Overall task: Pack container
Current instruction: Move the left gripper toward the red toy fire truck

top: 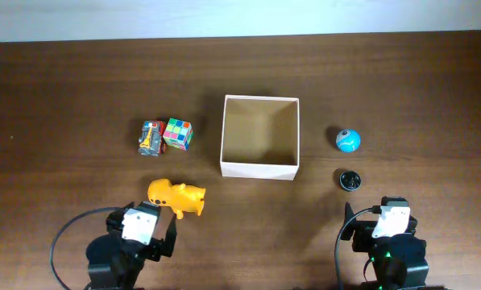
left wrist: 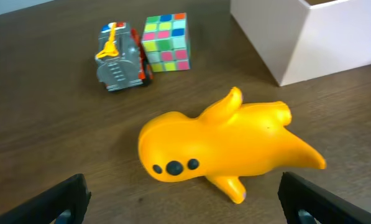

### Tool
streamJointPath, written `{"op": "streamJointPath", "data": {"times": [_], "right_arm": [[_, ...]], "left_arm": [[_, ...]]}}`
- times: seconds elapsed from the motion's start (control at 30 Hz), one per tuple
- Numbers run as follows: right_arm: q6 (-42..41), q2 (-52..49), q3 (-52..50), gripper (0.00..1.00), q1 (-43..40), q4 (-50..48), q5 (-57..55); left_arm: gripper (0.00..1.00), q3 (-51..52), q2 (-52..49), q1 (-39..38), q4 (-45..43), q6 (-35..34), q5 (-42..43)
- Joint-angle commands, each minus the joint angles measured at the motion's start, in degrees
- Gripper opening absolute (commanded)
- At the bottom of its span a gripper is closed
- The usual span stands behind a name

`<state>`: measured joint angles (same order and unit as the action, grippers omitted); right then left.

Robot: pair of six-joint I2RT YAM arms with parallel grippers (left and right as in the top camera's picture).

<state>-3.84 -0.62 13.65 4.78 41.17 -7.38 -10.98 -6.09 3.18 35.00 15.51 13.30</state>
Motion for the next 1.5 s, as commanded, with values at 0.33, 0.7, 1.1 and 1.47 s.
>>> {"op": "streamJointPath", "data": {"times": [0.33, 0.7, 1.1, 1.47], "right_arm": [[0.39, 0.42, -0.24, 0.99, -0.46, -1.64, 4.61], [0.20, -3.04, 6.10, 0.99, -0.46, -3.65, 12.28], [0.22, -43.21, 42.95, 0.99, -0.46, 12.85, 11.91], [-0.09, -70.07, 66.40, 0.99, -0.55, 26.60, 13.53]], "left_arm": [[0.99, 0.44, 0.44, 0.17, -4.72, 0.35, 1.20], [0.99, -2.67, -1.81, 0.24, -16.68, -8.63, 7.80], [0.99, -33.79, -39.10, 0.24, -4.35, -8.57, 3.17], [0.99, -73.77, -83.19, 2.67, 27.28, -5.66, 2.08]]}}
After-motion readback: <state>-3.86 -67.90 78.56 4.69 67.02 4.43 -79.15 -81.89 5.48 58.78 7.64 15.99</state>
